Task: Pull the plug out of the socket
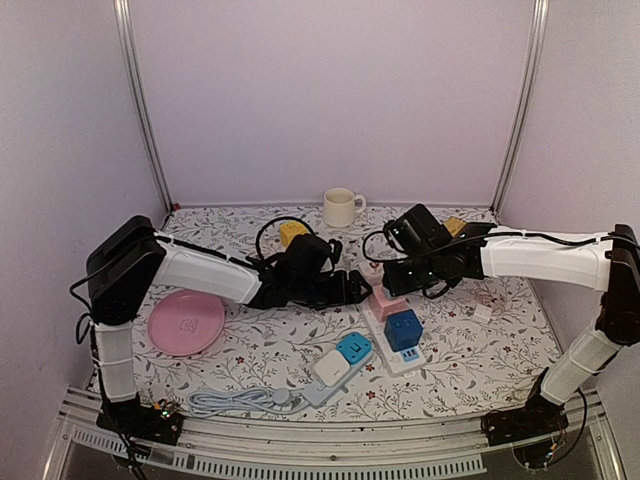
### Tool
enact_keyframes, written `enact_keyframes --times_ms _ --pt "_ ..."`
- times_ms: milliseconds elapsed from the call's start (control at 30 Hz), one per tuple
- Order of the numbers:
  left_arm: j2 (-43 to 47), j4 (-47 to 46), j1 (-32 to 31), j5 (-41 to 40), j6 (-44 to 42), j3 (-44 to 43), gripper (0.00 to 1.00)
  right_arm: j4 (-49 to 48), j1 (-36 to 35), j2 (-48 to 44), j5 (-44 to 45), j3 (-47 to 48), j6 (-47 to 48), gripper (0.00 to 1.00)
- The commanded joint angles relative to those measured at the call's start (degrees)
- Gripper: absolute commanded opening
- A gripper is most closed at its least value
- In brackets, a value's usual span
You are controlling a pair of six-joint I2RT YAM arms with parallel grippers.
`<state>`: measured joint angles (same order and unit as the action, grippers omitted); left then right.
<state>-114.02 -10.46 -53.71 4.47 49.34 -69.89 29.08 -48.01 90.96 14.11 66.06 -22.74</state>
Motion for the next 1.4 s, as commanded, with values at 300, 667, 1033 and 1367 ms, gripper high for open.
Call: enact_keyframes --times_ms 300,667,1033,1367 --pt "-3.53 -1.93 -1.25 0.76 1.85 -1.94 0.83 0.60 -2.04 -1.76 0.06 -0.33 -1.60 0.04" --pt "-0.83 -2.78 -1.46 -1.14 2.70 -0.40 0.84 0.80 -2.00 -1.34 1.00 -0.28 -1.39 0.04" --pt "-4.84 -2.12 -1.48 0.20 3.02 -3.25 0.83 1.39 -2.05 -2.01 1.53 0.03 -1.34 0.04" --pt "-6.84 0.00 -1.39 -0.38 3.47 -3.67 0.83 2.39 -2.04 -2.19 2.05 1.83 -1.04 0.04"
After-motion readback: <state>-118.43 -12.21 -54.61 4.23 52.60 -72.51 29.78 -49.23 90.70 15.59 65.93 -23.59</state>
